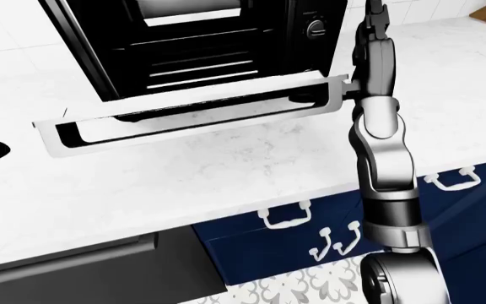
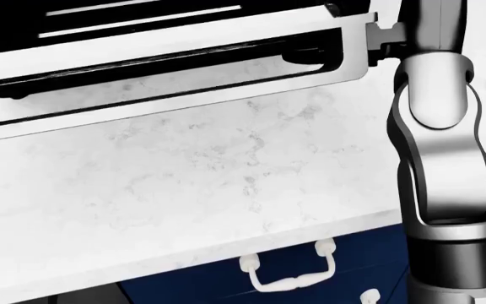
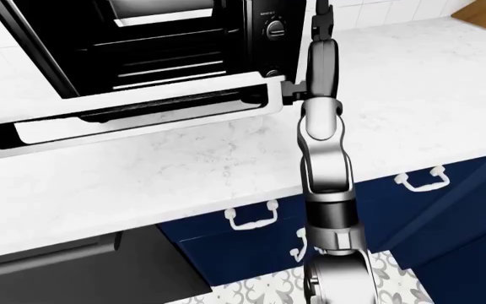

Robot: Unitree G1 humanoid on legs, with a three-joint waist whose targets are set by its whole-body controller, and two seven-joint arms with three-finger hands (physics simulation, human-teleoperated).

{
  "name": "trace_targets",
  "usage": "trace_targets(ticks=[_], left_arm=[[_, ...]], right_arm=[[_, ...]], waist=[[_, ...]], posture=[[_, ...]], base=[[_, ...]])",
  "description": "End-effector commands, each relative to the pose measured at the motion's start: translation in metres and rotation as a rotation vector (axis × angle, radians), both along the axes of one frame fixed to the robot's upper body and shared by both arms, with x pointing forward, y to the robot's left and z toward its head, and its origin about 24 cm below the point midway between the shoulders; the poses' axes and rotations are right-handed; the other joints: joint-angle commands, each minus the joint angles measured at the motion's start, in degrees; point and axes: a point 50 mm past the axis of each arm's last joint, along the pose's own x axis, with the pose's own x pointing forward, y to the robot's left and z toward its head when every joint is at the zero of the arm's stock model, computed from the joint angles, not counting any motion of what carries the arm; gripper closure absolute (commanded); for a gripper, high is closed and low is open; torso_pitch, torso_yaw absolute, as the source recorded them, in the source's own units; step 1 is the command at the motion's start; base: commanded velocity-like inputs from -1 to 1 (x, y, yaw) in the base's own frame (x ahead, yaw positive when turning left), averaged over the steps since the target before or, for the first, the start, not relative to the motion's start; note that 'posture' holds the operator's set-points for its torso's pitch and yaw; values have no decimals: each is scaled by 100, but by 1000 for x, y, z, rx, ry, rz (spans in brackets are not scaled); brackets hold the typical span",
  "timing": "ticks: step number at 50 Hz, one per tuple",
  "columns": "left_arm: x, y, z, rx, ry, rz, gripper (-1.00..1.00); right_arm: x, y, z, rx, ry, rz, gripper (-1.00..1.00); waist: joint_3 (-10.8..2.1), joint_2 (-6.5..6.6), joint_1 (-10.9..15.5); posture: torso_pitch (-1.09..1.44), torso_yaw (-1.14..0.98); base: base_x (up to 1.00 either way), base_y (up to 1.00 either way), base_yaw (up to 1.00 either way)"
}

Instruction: Close the toaster oven door.

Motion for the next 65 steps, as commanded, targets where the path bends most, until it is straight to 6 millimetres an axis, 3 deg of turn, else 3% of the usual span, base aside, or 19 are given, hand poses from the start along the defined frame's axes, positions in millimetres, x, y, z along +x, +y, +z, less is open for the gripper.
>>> trace_targets(ticks=[1, 17, 30, 44, 65], left_arm=[[-6, -2, 20, 60, -74, 8, -100], [-6, -1, 21, 58, -77, 12, -100], [-11, -6, 24, 71, -79, -3, -100], [-19, -31, 16, 95, -65, -91, -100], [-30, -46, 10, 112, -52, -145, -100]], right_arm=[[-8, 9, 28, -3, -125, 39, -100], [26, -3, 36, 168, -78, -44, -100], [34, 0, 46, 155, -87, -44, -100], [40, 2, 57, 143, -101, -52, -100], [51, 4, 60, 112, -106, -78, -100]], waist=[[-152, 18, 30], [-153, 26, 26], [-139, 21, 48], [-119, 25, 53], [-124, 14, 55]], posture=[[0, 0], [0, 0], [0, 0], [0, 0], [0, 0]], base=[[0, 0, 0], [0, 0, 0], [0, 0, 0], [0, 0, 0], [0, 0, 0]])
